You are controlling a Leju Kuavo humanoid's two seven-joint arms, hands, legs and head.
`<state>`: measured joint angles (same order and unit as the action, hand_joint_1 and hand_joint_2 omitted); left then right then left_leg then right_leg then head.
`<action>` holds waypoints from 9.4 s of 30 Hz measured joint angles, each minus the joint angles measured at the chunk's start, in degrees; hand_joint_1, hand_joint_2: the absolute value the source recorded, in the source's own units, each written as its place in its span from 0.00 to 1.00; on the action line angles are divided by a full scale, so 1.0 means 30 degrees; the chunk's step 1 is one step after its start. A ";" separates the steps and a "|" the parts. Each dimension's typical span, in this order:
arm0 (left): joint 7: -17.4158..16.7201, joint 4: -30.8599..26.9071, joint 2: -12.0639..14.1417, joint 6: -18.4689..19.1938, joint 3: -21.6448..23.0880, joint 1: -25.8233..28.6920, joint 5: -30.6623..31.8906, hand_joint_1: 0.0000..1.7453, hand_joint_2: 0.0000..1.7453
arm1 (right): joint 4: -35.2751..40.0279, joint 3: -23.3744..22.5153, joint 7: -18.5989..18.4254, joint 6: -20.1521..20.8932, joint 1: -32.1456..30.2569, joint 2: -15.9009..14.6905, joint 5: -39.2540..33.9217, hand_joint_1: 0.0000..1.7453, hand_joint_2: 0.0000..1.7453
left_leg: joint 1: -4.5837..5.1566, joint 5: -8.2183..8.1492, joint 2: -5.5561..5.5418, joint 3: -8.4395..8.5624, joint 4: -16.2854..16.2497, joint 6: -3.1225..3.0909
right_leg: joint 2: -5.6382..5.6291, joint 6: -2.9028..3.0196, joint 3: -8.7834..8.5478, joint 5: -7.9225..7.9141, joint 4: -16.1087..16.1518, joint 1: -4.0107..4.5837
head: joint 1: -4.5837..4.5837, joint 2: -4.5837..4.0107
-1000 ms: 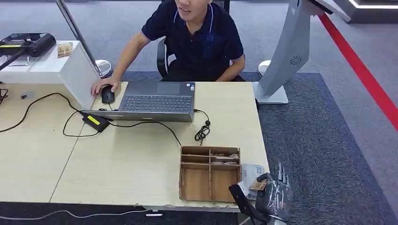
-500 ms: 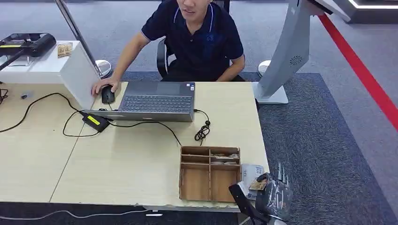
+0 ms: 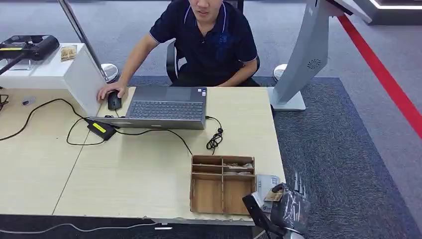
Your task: Pass the card to the sensor for recognition and then transmit it.
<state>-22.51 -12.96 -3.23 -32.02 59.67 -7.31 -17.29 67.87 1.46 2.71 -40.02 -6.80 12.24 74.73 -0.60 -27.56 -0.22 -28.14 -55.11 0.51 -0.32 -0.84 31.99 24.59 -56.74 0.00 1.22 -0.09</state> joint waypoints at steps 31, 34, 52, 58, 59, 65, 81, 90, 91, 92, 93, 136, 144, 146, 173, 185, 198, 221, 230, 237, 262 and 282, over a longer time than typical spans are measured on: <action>0.0138 0.0000 -0.0007 0.0007 0.0007 0.0007 0.0058 0.00 0.00 | 0.8619 0.4028 0.2069 -0.0007 -0.0174 0.0758 -0.2214 1.00 1.00 | 0.0004 0.0001 0.0001 0.0001 0.0001 0.0000 | 0.0000 -0.0002 -0.0003 -0.0002 -0.0001 -0.0004 | 0.0000 0.0000; 0.0138 0.0000 -0.0007 0.0036 0.0015 0.0004 0.0117 0.00 0.00 | 0.9042 0.4912 0.2069 0.0000 -0.0041 0.0524 -0.2506 1.00 1.00 | 0.0004 0.0001 0.0001 0.0001 0.0001 -0.0001 | -0.0001 -0.0003 -0.0002 -0.0003 -0.0001 -0.0004 | 0.0000 0.0000; 0.0138 -0.0007 -0.0051 0.0219 0.0109 -0.0018 0.0502 0.00 0.00 | 0.9413 0.7598 0.2069 0.0022 0.0741 -0.0197 -0.3148 1.00 1.00 | 0.0005 0.0001 0.0001 -0.0003 0.0001 -0.0001 | 0.0000 -0.0003 -0.0002 -0.0002 0.0000 -0.0005 | 0.0000 0.0000; 0.0138 -0.0007 -0.0058 0.0233 0.0364 -0.0028 0.0576 0.00 0.00 | 0.9406 0.8284 0.1865 0.0029 0.1312 -0.0305 -0.3308 1.00 1.00 | 0.0005 0.0001 0.0001 -0.0002 0.0001 -0.0001 | 0.0000 -0.0003 -0.0003 -0.0002 -0.0001 -0.0005 | 0.0000 0.0000; 0.0138 -0.0007 -0.0066 0.0233 0.0386 -0.0028 0.0597 0.00 0.00 | 0.9398 0.8357 0.1865 0.0029 0.1433 -0.0299 -0.3278 1.00 1.00 | 0.0005 0.0001 0.0000 -0.0004 0.0001 -0.0001 | 0.0000 -0.0003 -0.0003 -0.0002 -0.0001 -0.0005 | 0.0000 0.0000; 0.0138 -0.0007 -0.0109 0.0262 0.0495 -0.0064 0.0802 0.00 0.00 | 0.8823 0.8772 0.1945 0.0058 0.2302 -0.0160 -0.3147 1.00 1.00 | 0.0005 0.0001 -0.0009 -0.0007 0.0000 -0.0001 | 0.0004 -0.0003 -0.0005 -0.0002 -0.0002 -0.0005 | 0.0000 0.0000; 0.0138 -0.0007 -0.0167 0.0299 0.0670 -0.0087 0.0983 0.00 0.00 | 0.7541 0.8678 0.3548 0.0058 0.2629 0.0015 -0.3359 1.00 1.00 | 0.0006 0.0001 -0.0005 -0.0006 0.0000 -0.0001 | 0.0003 -0.0003 -0.0005 -0.0002 -0.0001 -0.0006 | 0.0007 0.0000; 0.0153 -0.0007 -0.0196 0.0321 0.0845 -0.0098 0.1027 0.00 0.00 | 0.7271 0.8517 0.3708 0.0058 0.2628 0.0087 -0.3300 1.00 1.00 | 0.0006 0.0001 -0.0005 -0.0007 0.0001 -0.0001 | 0.0003 -0.0003 -0.0004 -0.0002 -0.0002 -0.0006 | 0.0007 0.0000; 0.0153 -0.0007 -0.0197 0.0321 0.0845 -0.0099 0.1035 0.00 0.00 | 0.7271 0.8517 0.3708 0.0058 0.2627 0.0087 -0.3300 1.00 1.00 | 0.0006 0.0001 -0.0005 -0.0007 0.0001 -0.0001 | 0.0003 -0.0003 -0.0004 -0.0002 -0.0002 -0.0006 | 0.0007 0.0000; 0.0153 -0.0007 -0.0204 0.0321 0.0853 -0.0099 0.1034 0.00 0.00 | 0.7271 0.8510 0.3708 0.0058 0.2627 0.0087 -0.3300 1.00 1.00 | 0.0006 0.0001 -0.0005 -0.0007 0.0001 -0.0001 | 0.0003 -0.0003 -0.0003 -0.0002 -0.0002 -0.0006 | 0.0007 0.0000; 0.0153 -0.0007 -0.0204 0.0321 0.0860 -0.0100 0.1034 0.00 0.00 | 0.7264 0.8502 0.3708 0.0058 0.2626 0.0087 -0.3301 1.00 1.00 | 0.0006 0.0001 -0.0005 -0.0007 0.0001 -0.0001 | 0.0003 -0.0003 -0.0003 -0.0002 -0.0001 -0.0006 | 0.0007 0.0000; 0.0743 -0.0007 -0.0175 0.0036 0.0371 0.0006 -0.0364 0.00 0.00 | 0.7213 1.2087 -0.5872 0.0044 0.1755 -0.4868 -1.1744 0.00 1.00 | 0.0012 -0.0004 -0.0002 0.0000 -0.0003 -0.0002 | -0.0006 -0.0004 0.0011 -0.0002 0.0001 -0.0012 | -0.0007 0.0000; 0.0728 -0.0007 -0.0168 0.0029 0.0299 0.0015 -0.0452 0.00 0.00 | 0.7861 1.2458 -0.5887 0.0036 0.1424 -0.5836 -1.1664 0.00 1.00 | 0.0011 -0.0003 0.0000 -0.0006 -0.0002 -0.0003 | -0.0005 -0.0004 0.0009 -0.0001 0.0001 -0.0011 | 0.0000 0.0000; 0.0721 -0.0007 -0.0168 0.0014 0.0299 0.0018 -0.0444 0.00 0.00 | 0.7941 1.2641 -0.5960 0.0036 0.1438 -0.5982 -1.1599 0.00 1.00 | 0.0012 -0.0003 -0.0001 -0.0007 -0.0002 -0.0004 | -0.0004 -0.0004 0.0007 -0.0002 0.0001 -0.0011 | -0.0007 0.0000; 0.0707 -0.0007 -0.0168 -0.0087 0.0291 0.0017 -0.0291 0.00 0.00 | 0.8138 1.3653 -0.6339 0.0036 0.1607 -0.6819 -1.1300 0.00 1.00 | 0.0011 -0.0003 -0.0001 -0.0007 -0.0002 -0.0003 | -0.0004 -0.0004 0.0007 -0.0002 0.0001 -0.0011 | -0.0007 0.0000; 0.0736 -0.0007 -0.0168 -0.0204 0.0291 0.0015 -0.0233 0.00 0.00 | 0.8138 1.4047 -0.6448 0.0036 0.2082 -0.6878 -1.0739 0.00 1.00 | 0.0011 -0.0003 -0.0001 -0.0007 -0.0002 -0.0003 | -0.0004 -0.0004 0.0007 -0.0002 0.0001 -0.0011 | -0.0007 0.0000; 0.0591 -0.0007 -0.0168 -0.0539 0.0153 0.0019 -0.0728 0.00 0.00 | 0.8073 1.4644 -0.6776 0.0036 0.2496 -0.6907 -1.0287 0.00 1.00 | 0.0011 -0.0003 -0.0001 -0.0008 -0.0002 -0.0003 | -0.0004 -0.0004 0.0006 -0.0002 0.0001 -0.0010 | 0.0000 0.0000; 0.0372 -0.0007 -0.0168 -0.0532 -0.0182 0.0029 -0.1042 0.00 0.00 | 0.7264 1.5387 -0.6230 0.0036 0.2836 -0.6848 -0.9667 0.00 1.00 | 0.0010 -0.0003 -0.0001 -0.0009 -0.0002 -0.0003 | -0.0004 -0.0004 0.0008 -0.0001 0.0001 -0.0010 | -0.0007 0.0000; 0.0364 -0.0007 -0.0168 -0.0539 -0.0175 0.0031 -0.0969 0.00 0.00 | 0.7052 1.5387 -0.6346 0.0036 0.2810 -0.6819 -0.8539 0.00 1.00 | 0.0011 -0.0003 -0.0001 -0.0007 -0.0002 -0.0003 | -0.0004 -0.0004 0.0008 -0.0002 0.0001 -0.0010 | 0.0000 0.0000; 0.0364 -0.0007 -0.0168 -0.0539 -0.0175 0.0033 -0.0918 0.00 0.00 | 0.6972 1.5387 -0.6441 0.0029 0.2801 -0.6739 -0.8364 0.00 1.00 | 0.0010 -0.0003 0.0000 -0.0005 -0.0002 -0.0003 | -0.0004 -0.0004 0.0009 -0.0002 0.0001 -0.0010 | -0.0007 0.0000; 0.0379 -0.0007 -0.0168 -0.0525 -0.0175 0.0032 -0.0809 0.00 0.00 | 0.6827 1.5387 -0.6528 0.0029 0.2820 -0.6710 -0.8204 0.00 1.00 | 0.0011 -0.0003 -0.0001 -0.0008 -0.0002 -0.0003 | -0.0004 -0.0004 0.0007 -0.0002 0.0001 -0.0011 | -0.0007 0.0000; 0.0364 -0.0007 -0.0168 -0.0481 -0.0175 0.0033 -0.0809 0.00 0.00 | 0.6819 1.5416 -0.7191 0.0029 0.2963 -0.6747 -0.7912 0.00 1.00 | 0.0011 -0.0003 -0.0001 -0.0006 -0.0003 -0.0003 | -0.0004 -0.0004 0.0008 -0.0002 0.0001 -0.0011 | -0.0007 0.0000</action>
<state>-21.42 -12.98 -3.74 -33.46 59.14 -7.21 -19.72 88.32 47.71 -18.86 -39.93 2.09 -8.00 50.99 -0.56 -27.57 -0.22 -28.16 -55.12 0.50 -0.33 -0.85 32.01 24.59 -56.74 -0.04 1.20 -0.09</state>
